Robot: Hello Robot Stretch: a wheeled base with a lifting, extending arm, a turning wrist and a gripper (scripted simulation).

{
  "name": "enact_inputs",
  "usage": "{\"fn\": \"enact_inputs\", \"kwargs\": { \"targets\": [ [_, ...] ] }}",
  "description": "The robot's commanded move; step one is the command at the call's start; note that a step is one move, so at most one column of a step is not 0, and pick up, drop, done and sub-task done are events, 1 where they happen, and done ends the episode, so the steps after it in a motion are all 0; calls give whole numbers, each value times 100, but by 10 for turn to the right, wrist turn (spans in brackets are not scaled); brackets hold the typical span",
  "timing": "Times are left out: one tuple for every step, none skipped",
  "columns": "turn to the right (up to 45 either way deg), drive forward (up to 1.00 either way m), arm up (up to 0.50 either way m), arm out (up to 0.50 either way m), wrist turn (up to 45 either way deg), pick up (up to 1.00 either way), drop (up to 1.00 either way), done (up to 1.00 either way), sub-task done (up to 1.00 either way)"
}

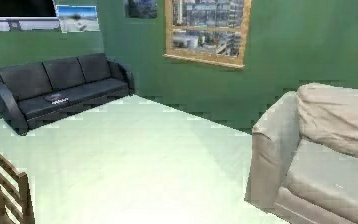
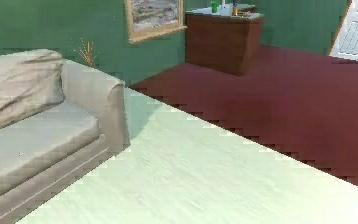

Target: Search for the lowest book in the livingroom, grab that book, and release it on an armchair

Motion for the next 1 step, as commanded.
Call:
{"fn": "enact_inputs", "kwargs": {
  "targets": [
    [0,90,0,0,0,0,0,0,0]
  ]
}}
